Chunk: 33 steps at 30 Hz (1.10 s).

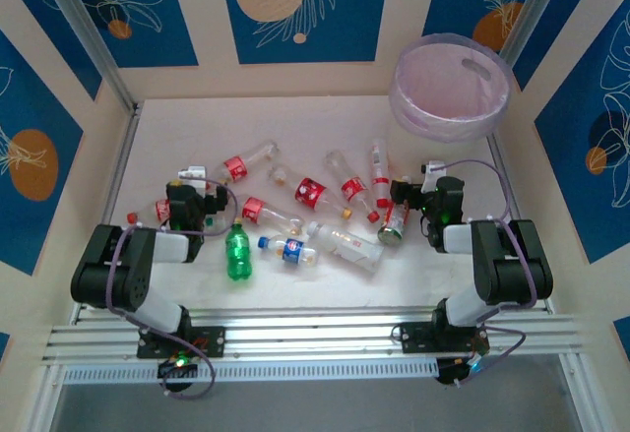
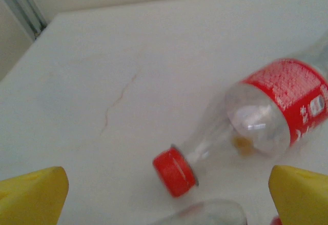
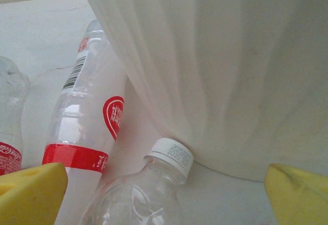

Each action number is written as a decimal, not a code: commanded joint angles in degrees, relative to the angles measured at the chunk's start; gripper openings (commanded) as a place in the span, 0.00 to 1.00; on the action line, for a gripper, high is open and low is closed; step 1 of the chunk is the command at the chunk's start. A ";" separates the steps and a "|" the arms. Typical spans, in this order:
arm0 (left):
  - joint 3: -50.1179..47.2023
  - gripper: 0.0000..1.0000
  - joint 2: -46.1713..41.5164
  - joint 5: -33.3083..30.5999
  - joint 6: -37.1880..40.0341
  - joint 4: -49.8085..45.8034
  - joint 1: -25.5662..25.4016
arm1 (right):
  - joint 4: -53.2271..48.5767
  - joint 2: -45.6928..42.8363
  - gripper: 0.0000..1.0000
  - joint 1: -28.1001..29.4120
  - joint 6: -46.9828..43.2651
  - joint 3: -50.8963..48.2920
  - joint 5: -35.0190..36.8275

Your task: Put the plastic bottles in the bin

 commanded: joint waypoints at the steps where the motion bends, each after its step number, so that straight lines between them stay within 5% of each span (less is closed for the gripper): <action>1: 6.26 1.00 -9.61 -3.03 -1.51 -15.01 0.53 | -9.47 -7.07 0.99 0.20 0.00 4.55 2.18; 7: 22.46 1.00 -21.57 -11.67 -20.87 -54.50 0.75 | -26.10 -14.32 0.99 0.28 5.09 7.15 2.83; 10: 29.45 1.00 -21.68 -8.27 -31.18 -70.64 2.48 | -36.03 -18.01 0.99 1.93 8.06 8.36 6.94; 19: 24.82 1.00 -22.65 14.37 -52.25 -72.43 18.25 | -66.84 -23.48 0.99 3.94 12.95 18.67 4.71; 25: 16.74 0.94 -29.02 13.48 -67.11 -74.37 18.02 | -70.35 -23.58 0.99 4.49 13.59 21.23 4.03; 33: 12.99 0.92 -29.54 8.52 -74.84 -73.86 15.98 | -69.31 -21.08 0.99 4.89 14.33 22.42 2.02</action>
